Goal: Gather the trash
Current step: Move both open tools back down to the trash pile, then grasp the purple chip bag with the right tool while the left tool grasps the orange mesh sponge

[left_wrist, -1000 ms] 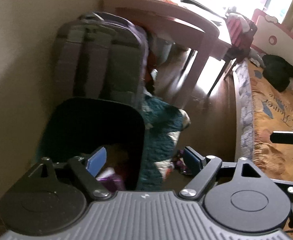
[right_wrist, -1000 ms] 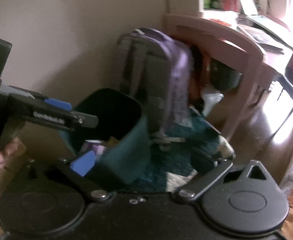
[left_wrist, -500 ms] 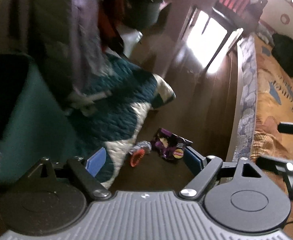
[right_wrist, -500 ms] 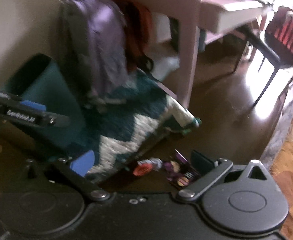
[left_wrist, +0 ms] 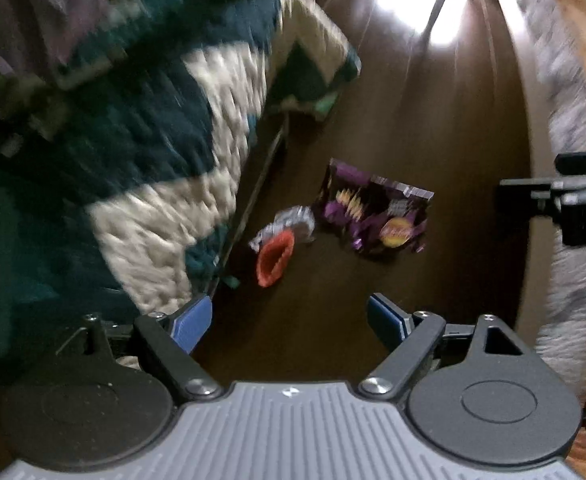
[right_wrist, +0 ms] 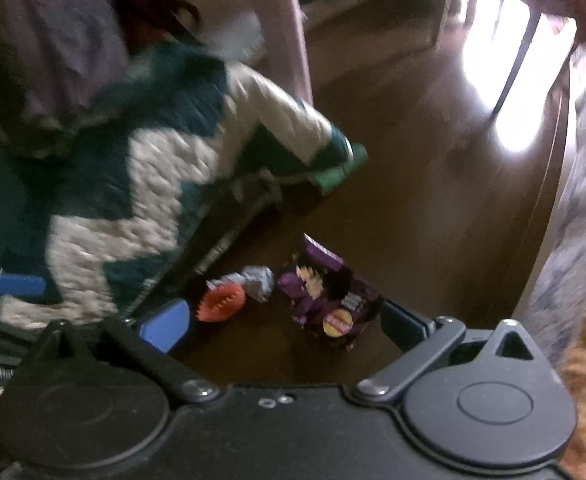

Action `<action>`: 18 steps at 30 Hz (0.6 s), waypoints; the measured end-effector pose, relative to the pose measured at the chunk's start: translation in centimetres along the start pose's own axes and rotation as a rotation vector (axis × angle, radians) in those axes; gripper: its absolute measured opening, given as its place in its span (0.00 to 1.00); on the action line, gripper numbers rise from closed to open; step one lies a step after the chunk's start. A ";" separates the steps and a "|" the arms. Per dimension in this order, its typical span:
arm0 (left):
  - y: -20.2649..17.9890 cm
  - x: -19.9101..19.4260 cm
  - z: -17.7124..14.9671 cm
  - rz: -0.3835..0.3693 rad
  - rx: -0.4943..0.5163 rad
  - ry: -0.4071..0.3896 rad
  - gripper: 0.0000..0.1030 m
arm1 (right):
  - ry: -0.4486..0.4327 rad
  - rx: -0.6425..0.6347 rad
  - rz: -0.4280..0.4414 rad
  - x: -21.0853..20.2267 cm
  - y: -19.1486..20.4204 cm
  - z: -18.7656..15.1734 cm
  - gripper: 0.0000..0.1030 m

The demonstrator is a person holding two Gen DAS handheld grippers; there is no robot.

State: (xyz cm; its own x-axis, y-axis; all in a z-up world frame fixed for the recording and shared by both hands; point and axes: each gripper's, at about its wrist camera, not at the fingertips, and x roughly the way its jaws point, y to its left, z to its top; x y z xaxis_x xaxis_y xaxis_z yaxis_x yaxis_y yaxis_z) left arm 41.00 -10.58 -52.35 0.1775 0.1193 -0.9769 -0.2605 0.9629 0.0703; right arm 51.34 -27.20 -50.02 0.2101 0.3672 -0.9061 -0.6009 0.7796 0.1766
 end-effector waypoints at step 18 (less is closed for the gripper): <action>0.2 27.7 -1.4 0.133 -0.004 0.082 0.82 | 0.090 0.213 -0.117 27.0 -10.5 -4.8 0.99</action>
State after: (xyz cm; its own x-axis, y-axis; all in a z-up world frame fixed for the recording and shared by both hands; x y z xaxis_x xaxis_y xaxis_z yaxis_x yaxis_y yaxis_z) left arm 44.50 -7.46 -79.69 0.0633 0.2258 -0.9721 -0.2805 0.9388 0.1998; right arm 59.66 -27.90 -78.14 0.1936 0.2289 -0.9540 -0.3985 0.9069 0.1368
